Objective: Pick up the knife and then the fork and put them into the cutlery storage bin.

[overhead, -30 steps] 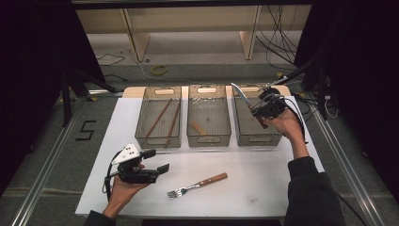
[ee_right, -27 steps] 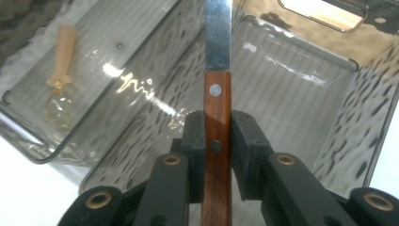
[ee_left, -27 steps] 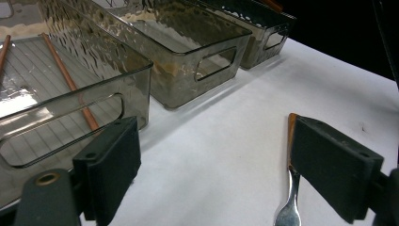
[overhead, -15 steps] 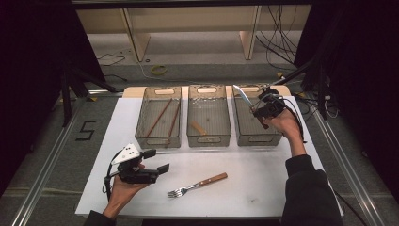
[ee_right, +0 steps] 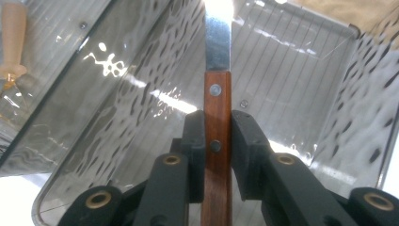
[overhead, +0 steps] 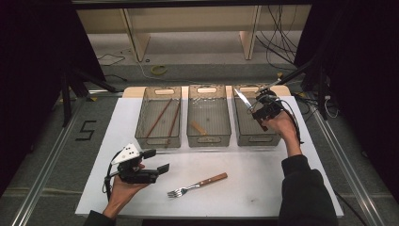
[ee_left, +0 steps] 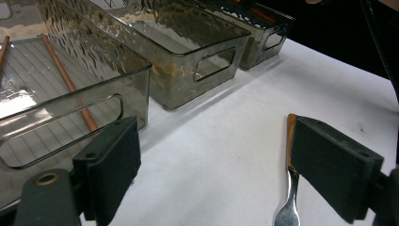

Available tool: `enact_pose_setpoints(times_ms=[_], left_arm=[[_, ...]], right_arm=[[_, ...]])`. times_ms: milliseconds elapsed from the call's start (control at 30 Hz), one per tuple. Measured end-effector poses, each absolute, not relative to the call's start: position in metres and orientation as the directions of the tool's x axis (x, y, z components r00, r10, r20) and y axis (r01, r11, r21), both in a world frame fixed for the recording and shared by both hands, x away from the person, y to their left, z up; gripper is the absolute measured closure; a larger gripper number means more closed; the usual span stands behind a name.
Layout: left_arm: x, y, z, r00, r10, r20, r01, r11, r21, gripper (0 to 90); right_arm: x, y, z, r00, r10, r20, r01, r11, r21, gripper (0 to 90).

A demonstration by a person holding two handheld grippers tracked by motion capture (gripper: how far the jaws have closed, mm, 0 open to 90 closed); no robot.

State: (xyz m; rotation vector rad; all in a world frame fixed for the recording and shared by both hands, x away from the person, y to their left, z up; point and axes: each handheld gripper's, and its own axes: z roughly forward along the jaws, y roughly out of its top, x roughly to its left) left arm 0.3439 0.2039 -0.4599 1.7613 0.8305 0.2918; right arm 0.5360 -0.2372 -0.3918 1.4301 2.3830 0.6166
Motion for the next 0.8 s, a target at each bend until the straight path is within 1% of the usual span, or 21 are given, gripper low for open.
enact_pose_setpoints(times_ms=[433, 533, 633, 700, 800], left_arm=[[0.344, 0.204, -0.460, 0.723, 0.661, -0.203, 0.386, -0.141, 0.912, 16.1], [0.344, 0.204, -0.460, 0.726, 0.658, -0.201, 0.384, -0.146, 0.912, 16.0], [0.344, 0.204, -0.460, 0.725, 0.658, -0.203, 0.386, -0.145, 0.911, 16.0], [0.344, 0.204, -0.460, 0.725, 0.658, -0.202, 0.385, -0.145, 0.911, 16.0], [0.344, 0.204, -0.460, 0.725, 0.659, -0.203, 0.386, -0.145, 0.911, 16.0]], right_arm=[[0.538, -0.237, -0.403, -0.437, 0.899, -0.025, 0.791, 0.397, 0.466, 77.0], [0.538, -0.234, -0.406, -0.441, 0.897, -0.038, 0.794, 0.410, 0.450, 76.5], [0.539, -0.232, -0.407, -0.451, 0.892, -0.015, 0.794, 0.409, 0.450, 75.1], [0.539, -0.232, -0.406, -0.461, 0.887, 0.007, 0.791, 0.407, 0.457, 65.2], [0.536, -0.232, -0.399, -0.461, 0.887, 0.006, 0.776, 0.400, 0.489, 60.0]])
